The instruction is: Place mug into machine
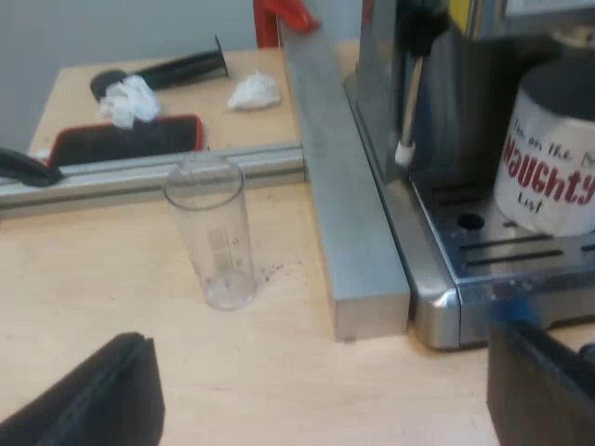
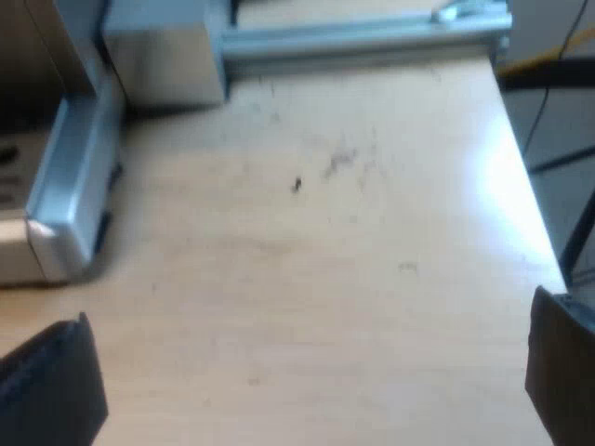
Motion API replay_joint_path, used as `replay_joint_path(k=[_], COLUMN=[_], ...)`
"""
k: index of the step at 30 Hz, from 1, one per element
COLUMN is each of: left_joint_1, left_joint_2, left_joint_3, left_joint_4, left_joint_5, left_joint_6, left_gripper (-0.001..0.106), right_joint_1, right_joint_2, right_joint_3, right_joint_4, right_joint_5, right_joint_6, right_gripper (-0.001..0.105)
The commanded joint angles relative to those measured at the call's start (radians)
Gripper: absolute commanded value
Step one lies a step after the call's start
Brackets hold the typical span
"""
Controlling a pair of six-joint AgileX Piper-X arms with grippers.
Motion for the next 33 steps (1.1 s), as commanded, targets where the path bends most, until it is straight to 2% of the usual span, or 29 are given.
replay_joint_path(k=[1, 8, 33], left_joint_1=[0.0, 0.0, 0.0], left_joint_2=[-0.135, -0.135, -0.135], left_joint_3=[0.019, 0.052, 0.067], left_joint_4=[-0.023, -0.039, -0.069], left_joint_5=[0.007, 0.01, 0.01], left_joint_6=[-0.001, -0.001, -0.001], left_gripper=[0.073, 0.073, 0.073], right_joint_1=[0.0, 0.0, 0.0], right_joint_2=[-0.047, -0.046, -0.046], right_joint_3=[0.015, 0.083, 0.084], right_joint_4=[-0.007, -0.014, -0.017], right_joint_5=[-0.006, -0.006, -0.006], right_joint_6=[-0.003, -0.003, 0.004], right_gripper=[0.093, 0.093, 0.093])
